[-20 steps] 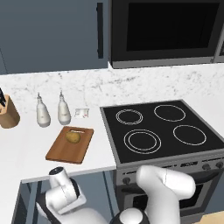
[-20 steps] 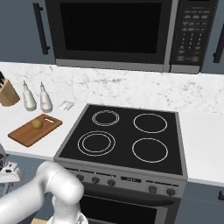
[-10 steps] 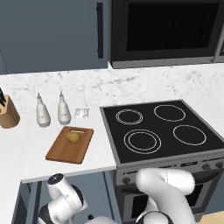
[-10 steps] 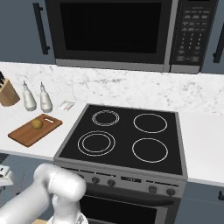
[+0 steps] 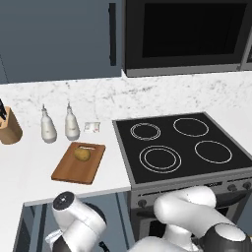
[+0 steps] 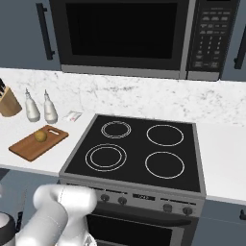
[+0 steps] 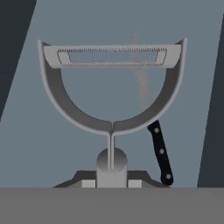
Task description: Place the appropriate cutting tool for cutting the potato skin on the cutting board.
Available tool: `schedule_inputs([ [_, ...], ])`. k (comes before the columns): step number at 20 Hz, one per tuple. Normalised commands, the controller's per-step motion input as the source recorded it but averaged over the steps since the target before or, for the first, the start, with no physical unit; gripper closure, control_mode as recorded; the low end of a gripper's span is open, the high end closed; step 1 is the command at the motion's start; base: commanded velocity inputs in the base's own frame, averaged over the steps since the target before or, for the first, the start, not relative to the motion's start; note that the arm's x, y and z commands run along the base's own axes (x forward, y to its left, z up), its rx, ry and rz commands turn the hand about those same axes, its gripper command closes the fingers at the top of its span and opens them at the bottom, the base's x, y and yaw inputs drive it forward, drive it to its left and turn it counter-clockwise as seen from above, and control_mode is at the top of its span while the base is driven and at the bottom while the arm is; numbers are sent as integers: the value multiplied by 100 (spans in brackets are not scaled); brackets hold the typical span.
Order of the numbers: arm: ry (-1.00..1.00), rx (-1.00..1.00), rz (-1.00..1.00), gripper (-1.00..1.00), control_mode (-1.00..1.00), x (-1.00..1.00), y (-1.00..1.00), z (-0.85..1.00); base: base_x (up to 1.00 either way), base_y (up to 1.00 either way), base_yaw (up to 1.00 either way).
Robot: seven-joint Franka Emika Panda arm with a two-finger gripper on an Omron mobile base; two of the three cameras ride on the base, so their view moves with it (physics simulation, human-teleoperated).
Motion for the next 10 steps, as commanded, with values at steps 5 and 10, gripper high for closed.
schedule_inputs([
  [5,0,-3,0,100,-100,5,27,100,0,0,0],
  [10,4,-5,-2,100,-100,37,19,100,0,0,0],
])
